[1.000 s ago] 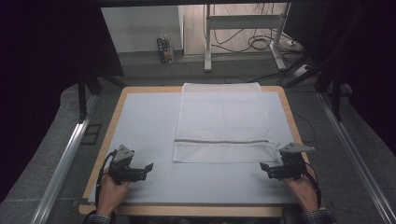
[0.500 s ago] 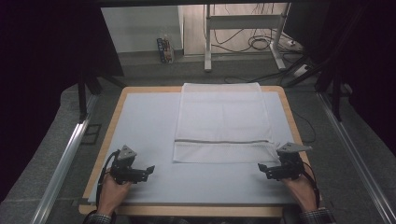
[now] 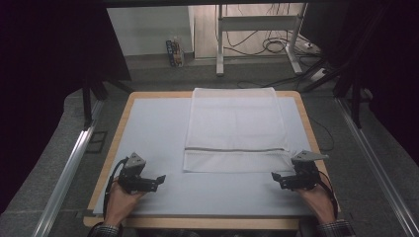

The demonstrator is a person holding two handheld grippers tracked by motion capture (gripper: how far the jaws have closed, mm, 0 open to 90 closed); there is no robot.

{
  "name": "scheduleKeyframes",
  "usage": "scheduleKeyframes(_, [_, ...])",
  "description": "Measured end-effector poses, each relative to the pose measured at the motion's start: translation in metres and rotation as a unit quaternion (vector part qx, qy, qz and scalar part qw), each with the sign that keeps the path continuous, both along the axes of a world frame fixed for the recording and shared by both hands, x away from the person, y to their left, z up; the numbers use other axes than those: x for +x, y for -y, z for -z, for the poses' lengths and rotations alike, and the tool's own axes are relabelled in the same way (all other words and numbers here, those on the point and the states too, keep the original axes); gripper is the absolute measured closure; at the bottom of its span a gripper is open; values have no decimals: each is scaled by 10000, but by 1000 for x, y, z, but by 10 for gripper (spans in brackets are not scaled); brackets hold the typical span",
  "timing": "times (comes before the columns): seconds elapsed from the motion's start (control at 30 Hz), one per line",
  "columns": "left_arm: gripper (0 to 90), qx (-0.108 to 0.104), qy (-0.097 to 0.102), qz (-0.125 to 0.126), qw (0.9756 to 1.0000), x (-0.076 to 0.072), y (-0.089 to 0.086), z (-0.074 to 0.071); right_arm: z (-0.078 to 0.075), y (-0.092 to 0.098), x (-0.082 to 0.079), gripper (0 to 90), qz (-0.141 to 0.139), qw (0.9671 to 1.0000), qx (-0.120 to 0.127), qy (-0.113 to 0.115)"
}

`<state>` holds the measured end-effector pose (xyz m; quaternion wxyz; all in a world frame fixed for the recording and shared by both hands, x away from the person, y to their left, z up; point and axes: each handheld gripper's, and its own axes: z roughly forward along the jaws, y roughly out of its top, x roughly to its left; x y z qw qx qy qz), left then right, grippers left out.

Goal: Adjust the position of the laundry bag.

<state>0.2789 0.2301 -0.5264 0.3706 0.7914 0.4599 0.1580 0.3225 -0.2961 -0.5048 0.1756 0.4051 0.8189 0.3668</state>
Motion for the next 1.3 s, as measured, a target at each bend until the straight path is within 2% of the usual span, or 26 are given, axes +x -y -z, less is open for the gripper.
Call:
scheduleKeyframes(0.13, [55,96,15,-5,10000,4,3,0,-2,-1,1,25,55,9999,93,16])
scheduleKeyframes(0.37, [92,67,19,-77,9999,13,7,-1,-4,-5,3,17,46,9997,204,94])
scheduleKeyframes(0.53, [92,92,35,-39,9999,20,10,-2,-6,-8,4,18,39,9998,103,135])
scheduleKeyframes(0.63, [115,283,67,13,9996,29,15,-3,-6,-10,7,23,70,10000,25,30])
scheduleKeyframes(0.67, [118,286,55,37,9996,31,16,-3,-7,-10,8,25,88,10000,16,6])
scheduleKeyframes(0.83, [133,231,95,142,9996,42,22,-6,-11,-9,12,82,165,9998,42,71])
scheduleKeyframes(0.97, [156,182,75,167,9997,52,26,-6,-13,-9,15,132,223,9996,-30,179])
scheduleKeyframes(1.1, [177,169,87,230,9996,60,29,-7,-14,-9,19,188,206,9997,-99,132])
scheduleKeyframes(1.3, [201,200,78,321,9993,72,36,-9,-17,-7,28,244,289,9994,-46,163])
